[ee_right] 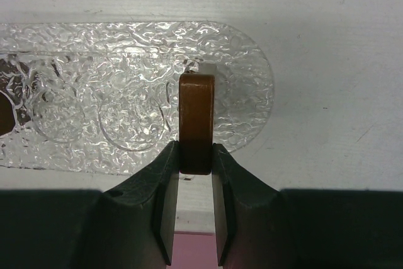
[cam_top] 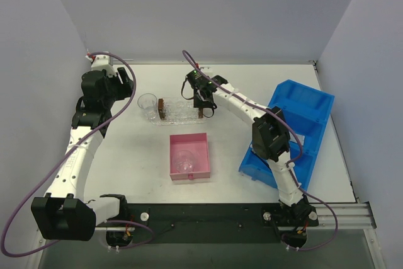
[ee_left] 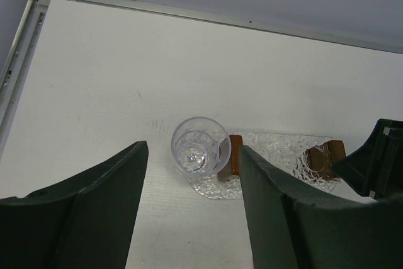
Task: Prepare toiletry sets of a toothbrush and toothpaste on the tray
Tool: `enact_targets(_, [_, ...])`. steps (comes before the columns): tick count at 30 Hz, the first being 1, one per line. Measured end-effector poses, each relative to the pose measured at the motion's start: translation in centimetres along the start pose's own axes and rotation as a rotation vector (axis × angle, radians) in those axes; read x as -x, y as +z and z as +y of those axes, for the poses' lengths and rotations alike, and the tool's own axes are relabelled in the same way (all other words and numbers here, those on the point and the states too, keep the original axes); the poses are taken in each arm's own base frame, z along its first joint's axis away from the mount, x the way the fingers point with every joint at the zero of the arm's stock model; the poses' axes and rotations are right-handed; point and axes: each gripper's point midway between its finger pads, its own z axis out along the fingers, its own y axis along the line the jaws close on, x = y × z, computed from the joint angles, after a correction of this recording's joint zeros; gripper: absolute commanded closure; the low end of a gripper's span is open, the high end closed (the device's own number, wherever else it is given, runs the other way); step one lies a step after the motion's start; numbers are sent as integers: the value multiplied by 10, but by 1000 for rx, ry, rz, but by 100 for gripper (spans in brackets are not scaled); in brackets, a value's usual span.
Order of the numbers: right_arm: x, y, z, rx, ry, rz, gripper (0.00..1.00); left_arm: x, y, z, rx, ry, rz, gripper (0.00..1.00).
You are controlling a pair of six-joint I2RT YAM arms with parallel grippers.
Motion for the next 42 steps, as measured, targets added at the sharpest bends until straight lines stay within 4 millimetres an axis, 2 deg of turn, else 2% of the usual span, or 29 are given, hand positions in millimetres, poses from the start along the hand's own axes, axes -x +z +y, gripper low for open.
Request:
enact_targets(20, [0, 2, 8, 12, 5, -7, 99, 0, 0, 0, -2, 0, 1, 31])
enact_targets(28, [0, 2, 8, 12, 5, -7, 73, 0, 0, 0, -2, 0, 1, 31])
enact_targets(38, [2, 2, 10, 15, 11, -15, 53, 0, 0, 0, -2, 0, 1, 31])
enact_targets(42, [3, 2, 10, 14, 10, -16, 41, 0, 0, 0, -2, 0, 1, 31])
